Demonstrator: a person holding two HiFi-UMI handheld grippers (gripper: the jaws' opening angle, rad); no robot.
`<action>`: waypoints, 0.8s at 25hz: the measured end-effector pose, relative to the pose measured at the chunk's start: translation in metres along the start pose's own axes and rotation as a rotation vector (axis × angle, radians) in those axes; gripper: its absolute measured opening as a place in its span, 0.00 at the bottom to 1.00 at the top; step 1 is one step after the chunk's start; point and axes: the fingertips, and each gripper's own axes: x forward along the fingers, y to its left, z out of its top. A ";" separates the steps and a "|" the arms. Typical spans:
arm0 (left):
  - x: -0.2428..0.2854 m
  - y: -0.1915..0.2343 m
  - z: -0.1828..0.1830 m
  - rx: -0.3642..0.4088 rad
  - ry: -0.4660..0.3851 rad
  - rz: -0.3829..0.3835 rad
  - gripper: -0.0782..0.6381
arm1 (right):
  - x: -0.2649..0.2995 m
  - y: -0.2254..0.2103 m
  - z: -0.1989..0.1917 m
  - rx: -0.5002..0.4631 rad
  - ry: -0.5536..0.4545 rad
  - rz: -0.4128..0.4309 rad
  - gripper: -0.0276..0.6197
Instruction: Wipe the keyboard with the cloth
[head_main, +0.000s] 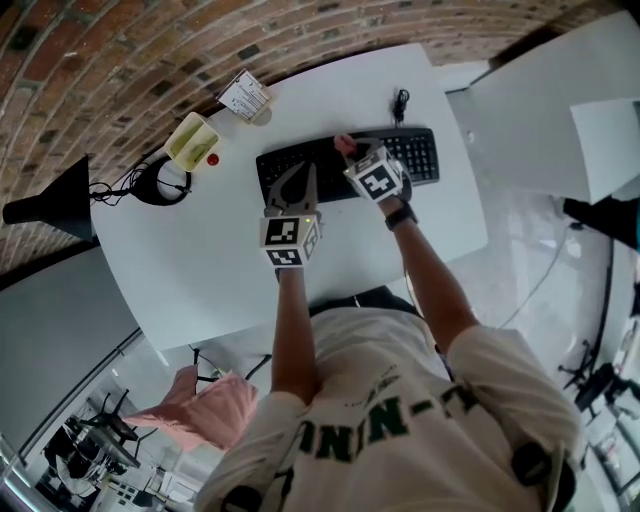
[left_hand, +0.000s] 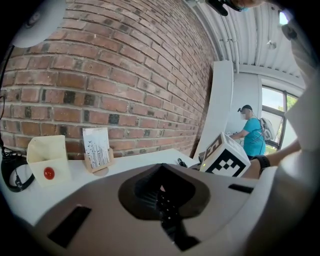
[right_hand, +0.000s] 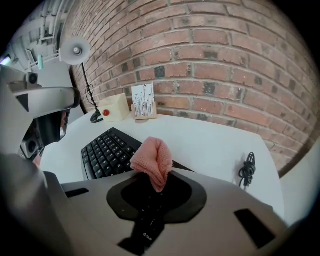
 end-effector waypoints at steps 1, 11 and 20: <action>0.001 -0.003 0.000 0.001 0.000 -0.006 0.11 | -0.002 -0.004 -0.003 0.006 0.003 -0.007 0.09; 0.013 -0.032 0.001 0.005 0.011 -0.060 0.11 | -0.017 -0.030 -0.021 0.064 -0.010 -0.044 0.09; 0.019 -0.044 -0.001 0.019 0.026 -0.089 0.11 | -0.033 -0.068 -0.039 0.111 -0.011 -0.128 0.09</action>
